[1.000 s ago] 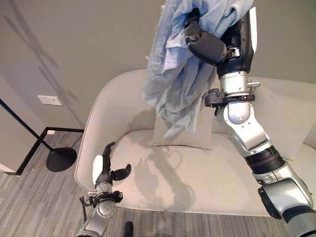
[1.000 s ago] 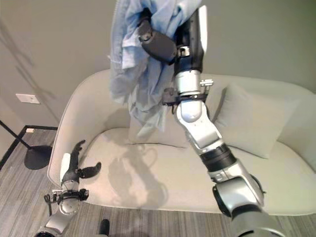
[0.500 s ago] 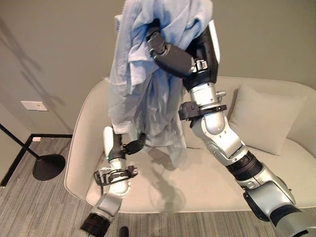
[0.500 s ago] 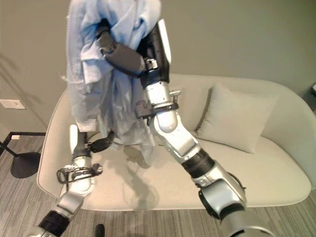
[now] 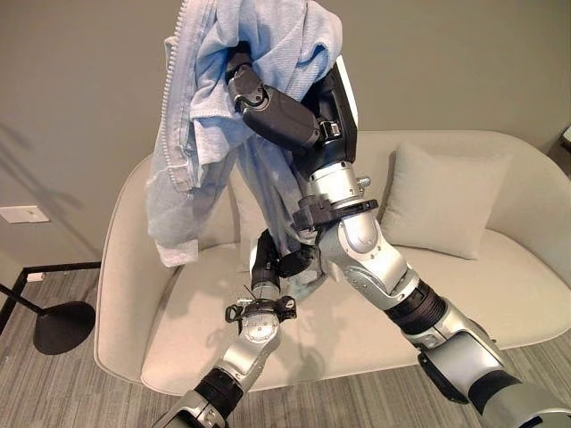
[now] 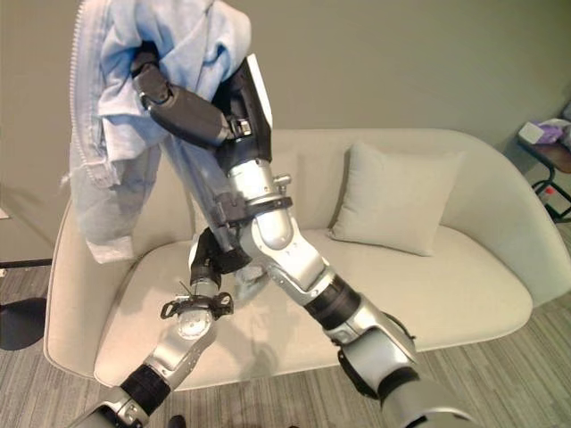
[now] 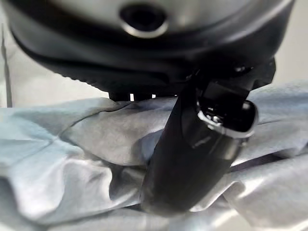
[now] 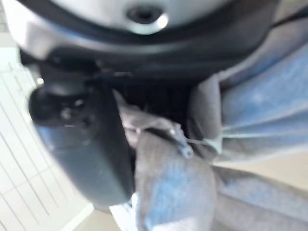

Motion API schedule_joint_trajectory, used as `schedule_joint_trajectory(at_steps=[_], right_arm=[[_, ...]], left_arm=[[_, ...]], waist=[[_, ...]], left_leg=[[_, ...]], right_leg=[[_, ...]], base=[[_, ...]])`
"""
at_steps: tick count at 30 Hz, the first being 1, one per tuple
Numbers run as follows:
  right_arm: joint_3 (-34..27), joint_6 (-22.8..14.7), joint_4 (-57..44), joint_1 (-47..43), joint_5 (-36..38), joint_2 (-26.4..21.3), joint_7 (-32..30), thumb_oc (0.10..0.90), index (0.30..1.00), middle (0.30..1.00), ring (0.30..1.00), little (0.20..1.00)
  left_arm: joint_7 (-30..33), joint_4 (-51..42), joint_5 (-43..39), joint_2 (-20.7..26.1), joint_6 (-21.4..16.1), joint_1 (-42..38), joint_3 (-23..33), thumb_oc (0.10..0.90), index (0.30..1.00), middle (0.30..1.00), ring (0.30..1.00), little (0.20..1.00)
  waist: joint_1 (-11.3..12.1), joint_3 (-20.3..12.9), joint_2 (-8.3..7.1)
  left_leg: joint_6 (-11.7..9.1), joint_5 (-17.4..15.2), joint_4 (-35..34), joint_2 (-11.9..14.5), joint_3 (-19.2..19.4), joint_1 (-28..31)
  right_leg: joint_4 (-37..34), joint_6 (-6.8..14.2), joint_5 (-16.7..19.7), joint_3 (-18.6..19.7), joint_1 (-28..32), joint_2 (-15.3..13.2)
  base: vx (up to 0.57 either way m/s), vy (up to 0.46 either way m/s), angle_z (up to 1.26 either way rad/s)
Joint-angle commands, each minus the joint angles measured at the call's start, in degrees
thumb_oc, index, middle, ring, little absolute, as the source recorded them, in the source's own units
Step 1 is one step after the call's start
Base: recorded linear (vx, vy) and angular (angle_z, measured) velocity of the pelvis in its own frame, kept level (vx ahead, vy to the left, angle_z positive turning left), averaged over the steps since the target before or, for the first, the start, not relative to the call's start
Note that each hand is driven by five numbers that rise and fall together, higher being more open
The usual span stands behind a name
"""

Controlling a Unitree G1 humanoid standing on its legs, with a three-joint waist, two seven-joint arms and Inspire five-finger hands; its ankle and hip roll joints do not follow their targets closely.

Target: Hang the clothes on the sofa on the clothes rack.

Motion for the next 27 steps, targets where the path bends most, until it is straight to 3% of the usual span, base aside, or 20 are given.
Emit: schedule_joint_trajectory(at_steps=[1, 7, 9, 15, 16, 18, 20, 22, 24, 26, 27], right_arm=[[-5.0, -7.7, -2.8, -8.7, -0.8, 0.4, -0.6, 0.4, 0.3, 0.3, 0.3, 0.3], [-5.7, -7.8, -3.0, -8.1, -0.9, -0.6, -0.7, 0.4, 0.3, 0.3, 0.3, 0.3], [-9.5, -8.1, -5.2, -5.5, -1.6, -7.0, 0.5, 0.4, 0.3, 0.3, 0.3, 0.3], [-10.7, -8.9, -7.6, -3.1, 2.2, -12.4, 5.4, 0.4, 0.3, 0.3, 0.3, 0.3], [-11.5, -9.6, -8.1, -2.8, 4.9, -16.9, 8.3, 0.4, 0.3, 0.3, 0.3, 0.3], [-12.1, -10.8, -8.4, -2.5, 7.6, -20.0, 10.1, 0.4, 0.3, 0.3, 0.3, 0.3], [-14.1, -12.2, -8.7, 0.2, 9.5, -22.8, 11.5, 0.4, 0.3, 0.3, 0.3, 0.3], [-16.9, -13.0, -9.2, 6.6, 10.3, -24.3, 12.4, 0.4, 0.3, 0.3, 0.3, 0.3], [-19.2, -13.2, -10.0, 11.8, 10.4, -24.1, 12.9, 0.4, 0.3, 0.3, 0.3, 0.3], [-21.7, -12.9, -12.4, 18.4, 10.1, -23.6, 14.8, 0.4, 0.3, 0.3, 0.3, 0.3], [-22.1, -12.8, -12.8, 18.9, 10.2, -23.5, 15.1, 0.4, 0.3, 0.3, 0.3, 0.3]], left_arm=[[0.0, -1.1, 1.8, -0.2, -6.0, -3.0, 1.2, 0.4, 0.3, 0.3, 0.3, 0.3], [0.6, -2.5, 2.1, 0.9, -6.0, -0.9, 3.4, 0.4, 0.3, 0.3, 0.3, 0.3], [3.0, -9.9, 4.1, 6.4, -6.4, 9.5, 16.0, 0.4, 0.3, 0.3, 0.3, 0.3], [5.3, -14.6, 8.6, 10.9, -6.2, 18.6, 27.6, 0.4, 0.3, 0.3, 0.3, 0.3], [7.3, -16.5, 11.0, 12.3, -6.6, 20.6, 32.2, 0.4, 0.3, 0.3, 0.3, 0.3], [9.9, -17.7, 15.0, 14.2, -6.6, 20.5, 35.6, 0.4, 0.3, 0.3, 0.3, 0.3], [12.4, -18.6, 18.5, 15.0, -6.3, 19.4, 38.1, 0.4, 0.3, 0.3, 0.3, 0.3], [15.4, -19.6, 21.8, 15.4, -5.6, 19.2, 40.7, 0.4, 0.3, 0.3, 0.3, 0.3], [18.0, -19.8, 24.1, 15.5, -5.8, 19.7, 43.4, 0.4, 0.3, 0.3, 0.3, 0.3], [20.5, -21.1, 27.3, 15.9, -6.2, 19.3, 45.8, 0.4, 0.3, 0.3, 0.3, 0.3], [20.6, -21.3, 27.6, 15.9, -6.1, 19.4, 45.7, 0.4, 0.3, 0.3, 0.3, 0.3]], waist=[[2.1, -4.6, 0.58], [2.4, -4.6, 0.67], [4.4, -4.3, 0.99], [6.6, -3.1, 1.11], [8.3, -1.4, 1.39], [9.9, 0.3, 1.51], [10.5, 0.9, 1.06], [9.9, 0.7, 0.84], [8.8, 0.5, 1.44], [6.7, 0.1, 2.54], [6.8, 0.4, 2.52]], left_leg=[[0.2, -7.7, 0.2, 0.1, -2.7, 3.8], [0.2, -7.6, 0.2, 0.3, -2.6, 4.0], [-0.2, -6.9, 0.2, 0.9, -3.0, 4.5], [-0.8, -5.5, 0.2, 1.3, -3.8, 3.2], [-2.0, -2.2, 0.2, 1.4, -5.5, -0.2], [-3.7, 0.8, 0.2, 0.7, -8.0, -3.8], [-4.5, 1.2, 0.2, -0.6, -10.8, -6.4], [-4.0, -1.5, 0.2, 0.7, -10.0, -4.9], [-4.8, -1.9, 0.2, 3.1, -9.6, -1.9], [-7.0, 0.7, 0.5, 8.6, -9.3, 4.4], [-7.0, 1.5, 0.4, 8.6, -9.2, 4.4]], right_leg=[[0.9, -1.5, -6.6, 0.9, 0.3, 3.0], [0.8, -1.5, -6.8, 0.7, 0.5, 3.1], [0.8, -2.0, -7.9, 0.3, 1.4, 4.0], [0.8, -2.1, -8.2, -0.4, 0.8, 4.6], [0.8, -2.1, -8.4, -2.3, -0.2, 4.6], [0.8, -2.1, -8.2, -4.4, -1.8, 4.1], [0.8, -2.2, -7.5, -8.6, -3.7, 2.5], [1.3, -2.0, -7.0, -12.5, -4.5, 0.6], [1.6, -1.7, -5.9, -13.3, -4.9, -0.7], [2.8, 0.0, -4.9, -12.8, -5.7, -3.5], [3.5, -0.2, -4.2, -13.5, -6.1, -3.7]], base=[[0.01, -0.026, -0.08], [0.01, -0.014, -0.01], [0.05, -0.099, 0.0], [-0.02, -0.033, 0.03], [-0.24, -0.027, 0.17], [-0.28, -0.004, 0.63], [-0.24, 0.037, 0.77], [-0.14, 0.091, 1.11], [-0.07, 0.206, 1.32], [-0.08, 0.4, 0.23], [-0.11, 0.393, -0.05]])
